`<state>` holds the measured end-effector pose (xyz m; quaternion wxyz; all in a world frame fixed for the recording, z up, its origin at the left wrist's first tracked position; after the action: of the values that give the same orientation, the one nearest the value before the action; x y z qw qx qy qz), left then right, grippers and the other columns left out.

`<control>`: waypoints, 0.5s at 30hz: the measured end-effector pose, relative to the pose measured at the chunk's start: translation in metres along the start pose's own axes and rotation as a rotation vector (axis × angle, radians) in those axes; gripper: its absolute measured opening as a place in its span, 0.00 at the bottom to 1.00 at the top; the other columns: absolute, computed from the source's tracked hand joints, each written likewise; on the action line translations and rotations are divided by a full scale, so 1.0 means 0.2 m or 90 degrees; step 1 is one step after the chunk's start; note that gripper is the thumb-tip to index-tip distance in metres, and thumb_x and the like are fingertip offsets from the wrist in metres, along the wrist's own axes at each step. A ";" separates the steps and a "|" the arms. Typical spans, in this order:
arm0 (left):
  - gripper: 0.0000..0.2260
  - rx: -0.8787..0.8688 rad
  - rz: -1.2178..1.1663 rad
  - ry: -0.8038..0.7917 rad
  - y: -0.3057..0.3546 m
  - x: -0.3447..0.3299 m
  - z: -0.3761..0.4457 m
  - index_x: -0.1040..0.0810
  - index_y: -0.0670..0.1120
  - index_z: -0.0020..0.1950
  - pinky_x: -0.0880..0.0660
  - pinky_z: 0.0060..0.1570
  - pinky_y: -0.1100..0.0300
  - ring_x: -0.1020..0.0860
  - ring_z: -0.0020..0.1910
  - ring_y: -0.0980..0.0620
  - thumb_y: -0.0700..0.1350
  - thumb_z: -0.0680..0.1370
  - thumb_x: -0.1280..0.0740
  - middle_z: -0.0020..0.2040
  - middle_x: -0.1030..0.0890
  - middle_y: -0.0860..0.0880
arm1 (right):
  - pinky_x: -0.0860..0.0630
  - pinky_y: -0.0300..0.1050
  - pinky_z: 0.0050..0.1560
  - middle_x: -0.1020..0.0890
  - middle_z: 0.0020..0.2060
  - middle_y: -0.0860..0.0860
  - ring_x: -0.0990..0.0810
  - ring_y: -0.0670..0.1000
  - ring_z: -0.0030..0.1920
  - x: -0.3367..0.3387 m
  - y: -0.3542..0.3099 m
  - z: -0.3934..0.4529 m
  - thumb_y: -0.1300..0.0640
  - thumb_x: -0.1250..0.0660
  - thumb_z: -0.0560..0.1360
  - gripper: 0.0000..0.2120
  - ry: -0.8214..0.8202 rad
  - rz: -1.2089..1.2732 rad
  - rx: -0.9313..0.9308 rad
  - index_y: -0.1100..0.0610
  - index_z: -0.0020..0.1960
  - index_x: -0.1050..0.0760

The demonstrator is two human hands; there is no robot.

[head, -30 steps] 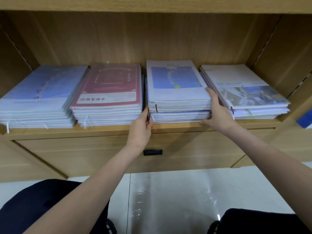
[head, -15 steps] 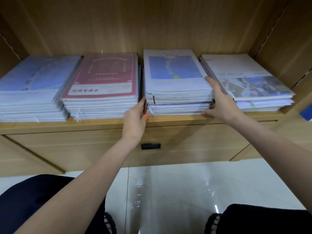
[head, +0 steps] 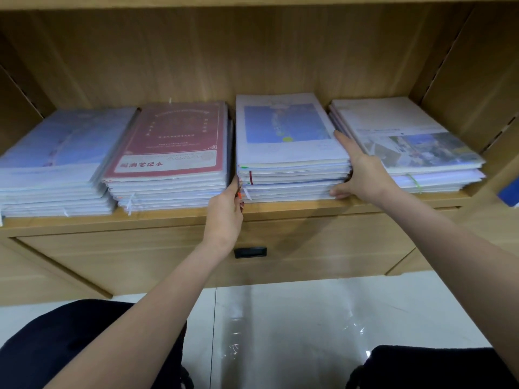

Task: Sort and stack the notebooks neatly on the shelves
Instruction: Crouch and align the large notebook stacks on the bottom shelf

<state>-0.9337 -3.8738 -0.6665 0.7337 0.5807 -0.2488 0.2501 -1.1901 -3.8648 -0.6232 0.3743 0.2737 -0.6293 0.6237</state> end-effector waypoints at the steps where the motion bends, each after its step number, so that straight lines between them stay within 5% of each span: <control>1: 0.20 -0.001 0.000 -0.001 0.00 0.00 0.00 0.33 0.41 0.71 0.38 0.43 0.73 0.28 0.43 0.52 0.32 0.80 0.44 0.46 0.24 0.47 | 0.26 0.34 0.34 0.21 0.51 0.60 0.22 0.52 0.33 0.00 -0.01 0.00 0.66 0.23 0.64 0.53 0.003 -0.021 0.001 0.44 0.76 0.52; 4: 0.17 0.013 -0.015 -0.007 -0.01 0.00 0.01 0.30 0.39 0.69 0.35 0.43 0.71 0.23 0.47 0.46 0.33 0.80 0.43 0.48 0.21 0.46 | 0.25 0.47 0.50 0.21 0.54 0.60 0.22 0.59 0.47 0.00 0.00 -0.03 0.65 0.23 0.64 0.55 0.018 -0.039 -0.017 0.47 0.77 0.56; 9: 0.25 0.079 -0.107 -0.073 -0.07 -0.07 0.02 0.36 0.43 0.73 0.32 0.65 0.57 0.26 0.62 0.45 0.29 0.77 0.43 0.63 0.24 0.44 | 0.25 0.57 0.58 0.21 0.56 0.59 0.22 0.60 0.56 -0.14 0.12 -0.09 0.65 0.24 0.65 0.51 0.003 0.038 -0.094 0.52 0.76 0.52; 15: 0.27 0.116 -0.195 -0.114 -0.12 -0.09 0.03 0.39 0.41 0.74 0.35 0.68 0.54 0.29 0.66 0.46 0.25 0.76 0.45 0.64 0.27 0.46 | 0.27 0.44 0.58 0.23 0.56 0.54 0.23 0.53 0.53 -0.14 0.12 -0.13 0.65 0.24 0.66 0.35 -0.018 0.146 -0.066 0.60 0.69 0.35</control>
<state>-0.9331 -3.8850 -0.6945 0.6825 0.6957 -0.1983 0.1043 -1.1900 -3.8413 -0.6611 0.3052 0.1888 -0.6933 0.6250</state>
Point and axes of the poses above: each hand's wrist, its own z-axis towards the middle knuckle, its own x-axis out of the back of the hand, y = z × x, the point moved 9 cm from there along z, towards the middle knuckle
